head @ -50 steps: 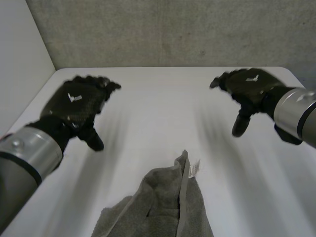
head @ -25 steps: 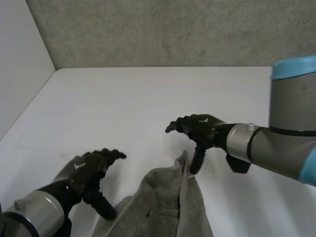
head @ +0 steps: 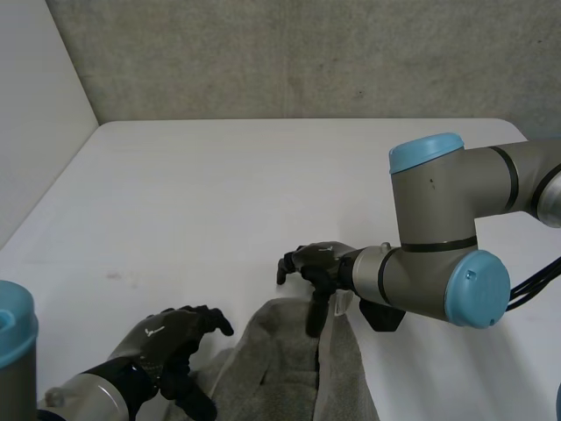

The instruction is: Fold the towel.

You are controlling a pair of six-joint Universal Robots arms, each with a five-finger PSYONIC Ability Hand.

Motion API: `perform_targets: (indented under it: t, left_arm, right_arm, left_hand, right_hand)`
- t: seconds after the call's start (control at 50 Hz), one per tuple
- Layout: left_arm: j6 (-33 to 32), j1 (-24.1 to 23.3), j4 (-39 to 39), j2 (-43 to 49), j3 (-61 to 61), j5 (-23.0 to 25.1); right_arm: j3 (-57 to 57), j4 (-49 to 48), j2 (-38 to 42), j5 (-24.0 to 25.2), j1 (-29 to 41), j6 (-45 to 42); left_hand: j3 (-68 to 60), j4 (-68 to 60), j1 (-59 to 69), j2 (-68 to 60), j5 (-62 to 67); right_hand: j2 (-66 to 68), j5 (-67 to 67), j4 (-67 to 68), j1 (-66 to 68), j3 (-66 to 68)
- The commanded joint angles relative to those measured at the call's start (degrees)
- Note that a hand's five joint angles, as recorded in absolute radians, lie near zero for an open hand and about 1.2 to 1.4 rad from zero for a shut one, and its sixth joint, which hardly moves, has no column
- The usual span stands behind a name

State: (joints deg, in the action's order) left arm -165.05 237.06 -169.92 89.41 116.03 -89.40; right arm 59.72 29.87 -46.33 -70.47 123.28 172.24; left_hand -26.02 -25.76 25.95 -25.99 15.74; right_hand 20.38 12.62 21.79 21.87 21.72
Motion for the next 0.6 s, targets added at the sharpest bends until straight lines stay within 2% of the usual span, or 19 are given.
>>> perform_targets:
  t: [0.02, 0.04, 0.08, 0.1, 0.12, 0.14, 0.16, 0.18, 0.2, 0.28, 0.36, 0.4, 0.42, 0.46, 0.48, 0.52, 0.6]
  left_arm:
    - [-0.36, -2.74, -2.26, 3.04, -0.1, -4.37]
    - [-0.36, -2.74, -2.26, 3.05, -0.1, -4.38]
    - [-0.53, -3.79, -2.61, 3.66, -0.19, -5.52]
    - [-0.53, -3.8, -2.61, 3.66, -0.19, -5.52]
    - [-0.62, -3.89, -3.14, 4.01, -0.19, -5.87]
    - [-0.88, -3.97, -3.84, 4.36, -0.19, -6.05]
    - [-0.88, -3.97, -3.84, 4.37, -0.19, -6.05]
    - [-1.06, -3.97, -4.71, 4.71, -0.37, -6.13]
    - [-1.06, -3.97, -4.72, 4.72, -0.37, -6.13]
    - [-1.67, -3.97, -7.96, 5.86, -3.34, -6.22]
    - [-4.84, -3.97, -11.23, 7.09, -9.07, -6.31]
    - [-11.31, -3.19, -16.3, 8.14, -16.58, -6.14]
    - [-11.34, -3.18, -16.32, 8.15, -16.63, -6.13]
    - [-18.08, -1.7, -21.05, 9.63, -26.07, -6.57]
    - [-18.11, -1.69, -21.07, 9.64, -26.12, -6.57]
    - [-23.62, -0.55, -25.18, 10.25, -34.86, -6.48]
    - [-26.29, -0.28, -29.68, 11.31, -42.29, -6.66]
  right_arm:
    - [0.4, 0.45, 0.01, -0.99, 0.47, -0.32]
    - [0.4, 0.45, 0.01, -0.99, 0.47, -0.32]
    - [0.66, 0.89, 0.01, -1.07, 0.82, -1.55]
    - [0.66, 0.89, 0.01, -1.07, 0.82, -1.55]
    - [0.75, 0.98, 0.01, -1.16, 0.91, -2.42]
    - [0.75, 0.98, 0.01, -1.16, 0.91, -2.43]
    - [0.75, 0.89, 0.01, -1.25, 1.0, -3.48]
    - [0.49, 0.89, -0.08, -1.42, 1.0, -4.36]
    - [0.49, 0.89, -0.08, -1.43, 1.0, -4.37]
    - [-3.01, 0.28, -0.43, -2.47, 0.91, -5.33]
    - [-9.44, 0.01, -0.34, -4.94, 0.47, -5.6]
    - [-17.84, -2.96, -0.34, -7.83, -0.23, -6.03]
    - [-17.88, -2.98, -0.34, -7.84, -0.23, -6.04]
    - [-24.71, -10.23, -1.39, -11.16, -1.8, -7.17]
    - [-24.74, -10.27, -1.4, -11.18, -1.81, -7.18]
    - [-28.42, -18.84, -4.72, -14.16, -3.91, -7.79]
    - [-27.29, -25.88, -9.55, -15.31, -5.41, -7.79]
  left_hand:
    - [-14.61, -14.87, 14.68, -14.64, 14.89]
    - [-14.64, -14.9, 14.71, -14.67, 14.92]
    - [-21.0, -21.25, 21.07, -21.03, 21.27]
    - [-21.03, -21.29, 21.1, -21.06, 21.31]
    - [-26.03, -26.29, 26.1, -26.06, 26.31]
    - [-29.91, -30.17, 29.98, -29.94, 30.19]
    - [-29.95, -30.2, 30.02, -29.98, 30.22]
    - [-35.11, -35.37, 35.18, -35.14, 35.39]
    - [-35.16, -35.42, 35.23, -35.19, 35.44]
    - [-53.26, -53.52, 53.33, -53.29, 53.54]
    - [-53.98, -54.24, 54.05, -54.01, 54.26]
    - [-53.98, -54.24, 54.05, -54.01, 54.26]
    - [-53.98, -54.24, 54.05, -54.01, 54.26]
    - [-53.98, -54.24, 54.05, -54.01, 54.26]
    - [-53.98, -54.24, 54.05, -54.01, 54.26]
    - [-53.98, -54.24, 54.05, -54.01, 54.26]
    - [-53.98, -54.24, 54.05, -54.01, 54.26]
  right_hand:
    - [11.03, 8.8, 9.62, 9.54, 9.7]
    - [11.06, 8.83, 9.66, 9.57, 9.73]
    - [22.43, 20.2, 21.03, 20.95, 21.1]
    - [22.5, 20.27, 21.09, 21.01, 21.17]
    - [31.16, 28.93, 29.75, 29.67, 29.83]
    - [31.25, 29.01, 29.84, 29.76, 29.91]
    - [44.24, 42.0, 42.83, 42.75, 42.9]
    - [58.02, 55.79, 56.62, 56.53, 56.69]
    - [58.16, 55.93, 56.75, 56.67, 56.83]
    - [59.62, 57.38, 58.21, 58.13, 58.28]
    - [59.62, 57.38, 58.21, 58.13, 58.28]
    - [59.62, 57.38, 58.21, 58.13, 58.28]
    - [59.62, 57.38, 58.21, 58.13, 58.28]
    - [59.62, 57.38, 58.21, 58.13, 58.28]
    - [59.62, 57.38, 58.21, 58.13, 58.28]
    - [59.62, 57.38, 58.21, 58.13, 58.28]
    - [59.62, 57.38, 58.21, 58.13, 58.28]
